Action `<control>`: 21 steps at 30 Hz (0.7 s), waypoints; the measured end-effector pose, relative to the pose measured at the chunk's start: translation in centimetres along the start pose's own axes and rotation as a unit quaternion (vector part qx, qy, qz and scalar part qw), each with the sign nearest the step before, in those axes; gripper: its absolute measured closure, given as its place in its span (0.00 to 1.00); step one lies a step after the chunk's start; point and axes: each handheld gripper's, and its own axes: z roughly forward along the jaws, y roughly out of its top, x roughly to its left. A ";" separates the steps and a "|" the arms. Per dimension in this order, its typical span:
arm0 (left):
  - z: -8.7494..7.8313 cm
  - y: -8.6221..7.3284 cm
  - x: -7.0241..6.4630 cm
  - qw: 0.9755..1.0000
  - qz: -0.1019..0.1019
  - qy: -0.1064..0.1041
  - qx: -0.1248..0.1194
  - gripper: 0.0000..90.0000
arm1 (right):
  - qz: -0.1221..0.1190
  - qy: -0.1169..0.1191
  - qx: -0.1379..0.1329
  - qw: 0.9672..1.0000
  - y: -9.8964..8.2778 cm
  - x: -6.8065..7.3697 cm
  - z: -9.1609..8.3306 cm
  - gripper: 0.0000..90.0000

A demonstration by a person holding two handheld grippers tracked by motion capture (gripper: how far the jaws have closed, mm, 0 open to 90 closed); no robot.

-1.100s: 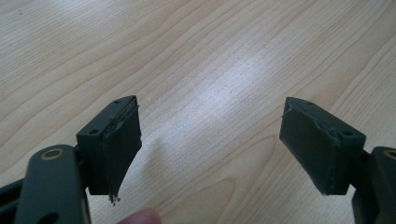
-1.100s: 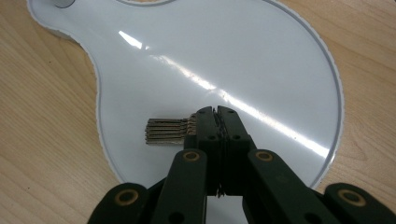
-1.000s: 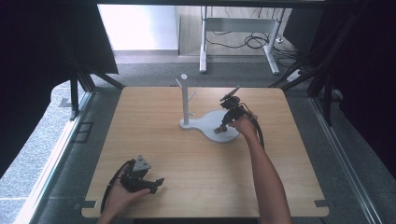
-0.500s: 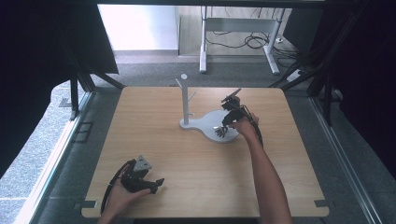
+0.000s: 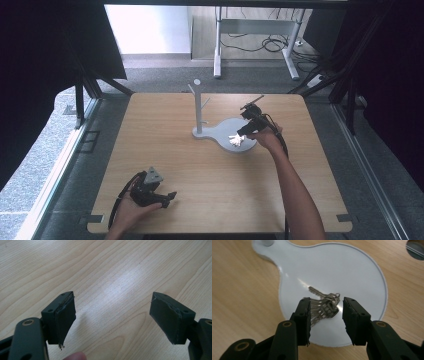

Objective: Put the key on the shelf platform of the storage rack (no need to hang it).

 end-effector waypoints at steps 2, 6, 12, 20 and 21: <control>0.0 0.0 0.0 1.000 0.001 0.000 0.000 0.23 | -0.016 0.011 -0.007 1.000 -0.4 0.4 -0.5 0.64; 0.0 0.0 -0.1 1.000 0.001 0.001 0.000 0.23 | -0.030 0.021 -0.019 0.999 -1.6 1.0 -1.4 0.63; 0.1 0.1 -0.2 1.000 0.003 0.000 0.002 0.23 | -0.033 0.024 -0.025 0.999 -3.8 1.4 -2.6 0.62; 0.4 0.1 -0.5 1.000 0.006 -0.001 0.004 0.23 | -0.035 0.033 -0.057 0.997 -7.2 1.8 -4.1 0.62; 0.4 0.2 -0.5 1.000 0.007 -0.001 0.005 0.23 | -0.035 0.035 -0.061 0.997 -7.7 1.9 -4.2 0.62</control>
